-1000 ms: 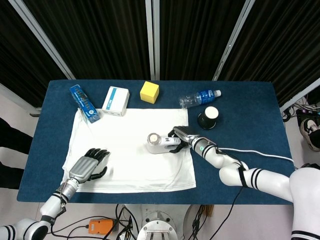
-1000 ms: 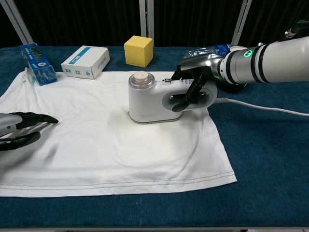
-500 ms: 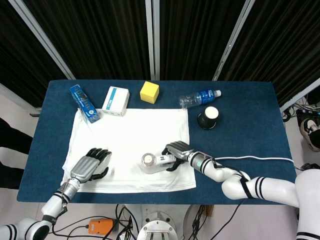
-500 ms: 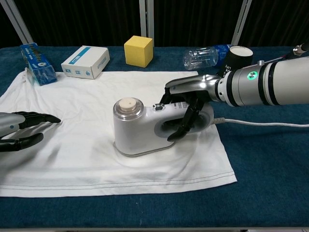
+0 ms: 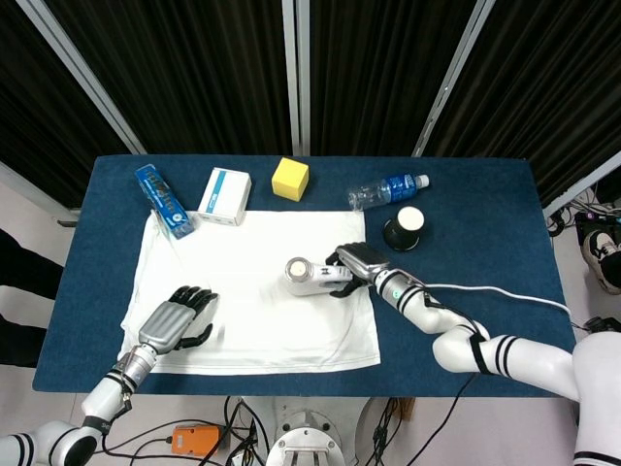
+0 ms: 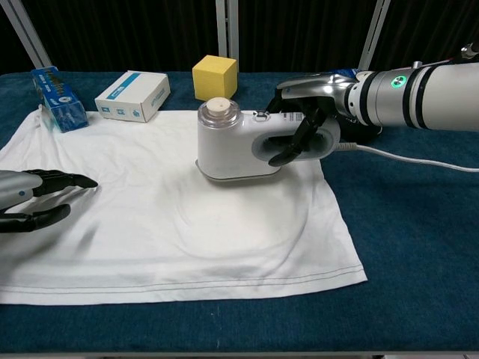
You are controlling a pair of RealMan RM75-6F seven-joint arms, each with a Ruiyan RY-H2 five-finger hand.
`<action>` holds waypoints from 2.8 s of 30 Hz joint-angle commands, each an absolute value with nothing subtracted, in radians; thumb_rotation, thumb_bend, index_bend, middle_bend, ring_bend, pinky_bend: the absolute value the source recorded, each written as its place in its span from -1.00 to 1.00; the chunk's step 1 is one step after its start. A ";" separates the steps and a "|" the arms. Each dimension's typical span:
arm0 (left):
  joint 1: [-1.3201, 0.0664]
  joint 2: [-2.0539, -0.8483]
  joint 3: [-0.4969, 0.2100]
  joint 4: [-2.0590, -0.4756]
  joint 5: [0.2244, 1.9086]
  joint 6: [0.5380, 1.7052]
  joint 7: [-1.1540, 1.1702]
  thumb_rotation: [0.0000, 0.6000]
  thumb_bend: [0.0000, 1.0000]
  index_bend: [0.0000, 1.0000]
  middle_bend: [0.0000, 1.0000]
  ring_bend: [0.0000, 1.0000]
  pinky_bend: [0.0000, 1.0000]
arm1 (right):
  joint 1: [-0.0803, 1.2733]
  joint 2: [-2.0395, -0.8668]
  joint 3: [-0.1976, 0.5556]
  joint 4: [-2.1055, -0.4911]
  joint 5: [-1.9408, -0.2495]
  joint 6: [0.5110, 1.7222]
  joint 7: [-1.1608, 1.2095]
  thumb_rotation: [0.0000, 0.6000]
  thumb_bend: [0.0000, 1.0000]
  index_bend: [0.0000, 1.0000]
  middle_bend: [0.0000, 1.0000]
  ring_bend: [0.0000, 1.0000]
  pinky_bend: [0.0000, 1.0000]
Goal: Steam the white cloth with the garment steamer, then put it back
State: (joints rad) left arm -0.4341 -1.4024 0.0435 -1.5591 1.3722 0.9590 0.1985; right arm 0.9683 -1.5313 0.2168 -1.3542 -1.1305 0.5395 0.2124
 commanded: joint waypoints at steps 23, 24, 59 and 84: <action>-0.443 -1.396 0.048 -1.571 1.358 0.964 0.211 -0.84 -0.26 -0.87 -0.88 -1.00 -1.00 | 0.953 -1.520 0.110 -1.497 -1.360 0.495 0.295 1.00 -0.29 0.95 0.79 0.89 0.42; -0.443 -1.395 0.049 -1.572 1.358 0.966 0.212 -0.84 -0.25 -0.87 -0.88 -1.00 -1.00 | 0.946 -1.507 0.100 -1.517 -1.376 0.503 0.304 1.00 -0.29 0.95 0.79 0.89 0.42; -0.290 -1.205 0.023 -1.640 1.354 1.217 0.078 -0.79 -0.25 -0.87 -0.88 -1.00 -1.00 | 0.635 -1.249 0.009 -1.399 -1.370 0.769 0.527 1.00 -0.75 -0.19 0.05 -0.30 -0.22; -0.113 -1.115 -0.020 -1.577 1.370 1.491 -0.047 -0.38 -0.26 -0.87 -0.88 -1.00 -1.00 | 0.281 -0.993 0.052 -1.752 -1.324 1.420 0.066 1.00 -0.90 -1.00 -0.91 -1.00 -0.96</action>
State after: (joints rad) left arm -0.1396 -1.1182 -0.0140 -1.5904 1.3557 1.4545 -0.0354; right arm 0.3893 -1.0304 0.0427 -1.6716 -1.3161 1.2491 0.1954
